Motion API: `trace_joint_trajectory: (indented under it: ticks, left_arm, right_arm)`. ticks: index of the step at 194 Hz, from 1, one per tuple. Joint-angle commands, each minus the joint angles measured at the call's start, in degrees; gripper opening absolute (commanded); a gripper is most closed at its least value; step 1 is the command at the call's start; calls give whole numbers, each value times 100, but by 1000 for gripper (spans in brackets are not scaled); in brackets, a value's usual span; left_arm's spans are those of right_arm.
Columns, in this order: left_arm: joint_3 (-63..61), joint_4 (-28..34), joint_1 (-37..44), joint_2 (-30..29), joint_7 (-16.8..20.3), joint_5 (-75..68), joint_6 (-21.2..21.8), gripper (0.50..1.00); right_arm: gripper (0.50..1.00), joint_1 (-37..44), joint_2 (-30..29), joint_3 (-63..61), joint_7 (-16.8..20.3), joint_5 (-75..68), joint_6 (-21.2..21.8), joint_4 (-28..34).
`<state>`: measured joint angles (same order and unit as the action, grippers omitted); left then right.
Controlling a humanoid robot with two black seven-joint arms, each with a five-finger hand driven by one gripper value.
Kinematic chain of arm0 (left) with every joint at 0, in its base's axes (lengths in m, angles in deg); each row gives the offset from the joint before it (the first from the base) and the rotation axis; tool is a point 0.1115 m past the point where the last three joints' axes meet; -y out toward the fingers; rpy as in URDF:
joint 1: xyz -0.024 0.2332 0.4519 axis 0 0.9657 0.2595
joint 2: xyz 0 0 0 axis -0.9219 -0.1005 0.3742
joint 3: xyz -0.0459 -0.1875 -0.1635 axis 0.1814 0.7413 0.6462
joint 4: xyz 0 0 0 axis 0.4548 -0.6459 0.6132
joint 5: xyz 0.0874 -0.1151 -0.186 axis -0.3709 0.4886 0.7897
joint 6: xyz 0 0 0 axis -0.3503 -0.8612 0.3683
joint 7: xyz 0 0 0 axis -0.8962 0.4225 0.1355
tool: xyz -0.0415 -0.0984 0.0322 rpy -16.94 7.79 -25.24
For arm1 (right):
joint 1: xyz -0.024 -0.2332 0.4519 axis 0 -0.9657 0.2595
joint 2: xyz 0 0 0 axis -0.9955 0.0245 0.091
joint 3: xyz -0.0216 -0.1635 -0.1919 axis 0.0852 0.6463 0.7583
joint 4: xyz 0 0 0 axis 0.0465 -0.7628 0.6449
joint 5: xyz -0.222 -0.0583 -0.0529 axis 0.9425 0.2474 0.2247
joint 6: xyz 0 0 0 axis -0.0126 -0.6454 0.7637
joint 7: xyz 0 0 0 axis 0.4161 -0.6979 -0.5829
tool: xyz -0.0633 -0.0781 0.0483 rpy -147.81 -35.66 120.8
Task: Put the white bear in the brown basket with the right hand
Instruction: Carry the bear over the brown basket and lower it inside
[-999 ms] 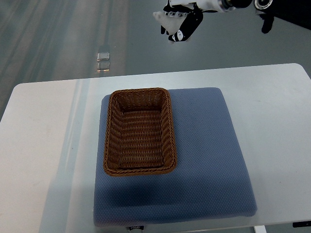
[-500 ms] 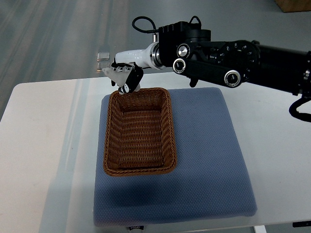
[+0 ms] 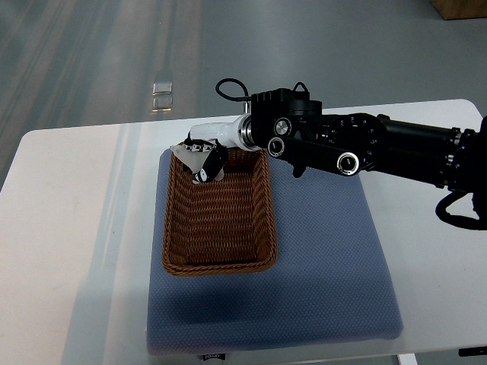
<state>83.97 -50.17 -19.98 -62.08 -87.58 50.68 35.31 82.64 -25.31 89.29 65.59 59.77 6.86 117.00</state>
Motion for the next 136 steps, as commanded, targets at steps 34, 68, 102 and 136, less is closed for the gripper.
trace_joint_trajectory:
  ticks: [34,68,102,136]
  left_arm:
    - [0,0,0,0,0,1,0,1000]
    - [9,0,0,0,0,1,0,1000]
    - [0,0,0,0,0,1,0,1000]
    - [0,0,0,0,0,1,0,1000]
  right_arm:
    - [601,-385,1,-8,-70,5,-200,-1]
    - [605,-569,1,-8,-79,14,-288,-1]
    - [635,-771,1,0,-105,119,-393,-10]
    - [646,-877,1,0,-140,181,-437,-18]
